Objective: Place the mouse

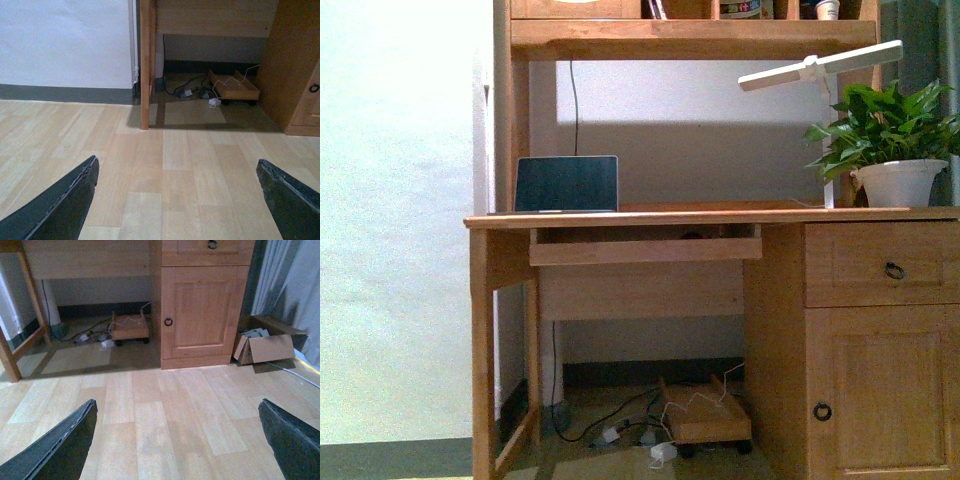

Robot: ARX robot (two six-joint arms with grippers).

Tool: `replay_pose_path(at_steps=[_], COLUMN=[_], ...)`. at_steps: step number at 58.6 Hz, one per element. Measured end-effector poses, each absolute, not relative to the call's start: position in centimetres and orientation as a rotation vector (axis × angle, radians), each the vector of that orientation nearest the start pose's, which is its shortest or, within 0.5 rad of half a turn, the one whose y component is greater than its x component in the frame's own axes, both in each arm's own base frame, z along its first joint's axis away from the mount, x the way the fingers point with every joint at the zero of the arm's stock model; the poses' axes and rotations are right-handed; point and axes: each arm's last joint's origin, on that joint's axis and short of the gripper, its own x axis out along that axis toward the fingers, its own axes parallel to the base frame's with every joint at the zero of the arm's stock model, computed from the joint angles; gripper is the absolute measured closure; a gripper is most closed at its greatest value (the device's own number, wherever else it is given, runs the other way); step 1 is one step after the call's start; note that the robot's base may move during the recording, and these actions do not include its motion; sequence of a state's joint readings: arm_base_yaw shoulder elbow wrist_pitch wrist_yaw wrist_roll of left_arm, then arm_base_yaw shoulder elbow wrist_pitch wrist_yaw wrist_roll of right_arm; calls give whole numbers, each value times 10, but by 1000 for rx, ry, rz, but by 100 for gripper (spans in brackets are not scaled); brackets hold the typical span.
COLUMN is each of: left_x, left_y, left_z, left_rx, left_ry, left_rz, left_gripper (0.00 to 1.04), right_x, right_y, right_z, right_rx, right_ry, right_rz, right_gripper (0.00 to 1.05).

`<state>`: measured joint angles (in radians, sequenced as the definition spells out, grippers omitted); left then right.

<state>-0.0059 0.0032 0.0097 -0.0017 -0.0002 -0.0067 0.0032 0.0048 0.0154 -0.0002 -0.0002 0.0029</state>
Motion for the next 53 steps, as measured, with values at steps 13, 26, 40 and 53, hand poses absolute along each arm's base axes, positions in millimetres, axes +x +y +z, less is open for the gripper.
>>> replay_pose_path(at_steps=[13,26,40,53], left_x=[97,97,97,97], left_y=[-1,-1,-1,-1], left_z=[166,166,166,166], left_rx=[-7,-7,-7,-7], left_ry=[-5,-4,-5,-5], left_rz=[-6,-6,-6,-6], left_gripper=[8,8,8,8], right_x=[97,97,97,97], right_y=[0,0,0,0], right_z=[168,168,168,168], right_rx=[3,3,3,3], right_ry=[-10,-10,-10,-10], right_rz=[3,3,3,3], right_gripper=[7,7,7,7])
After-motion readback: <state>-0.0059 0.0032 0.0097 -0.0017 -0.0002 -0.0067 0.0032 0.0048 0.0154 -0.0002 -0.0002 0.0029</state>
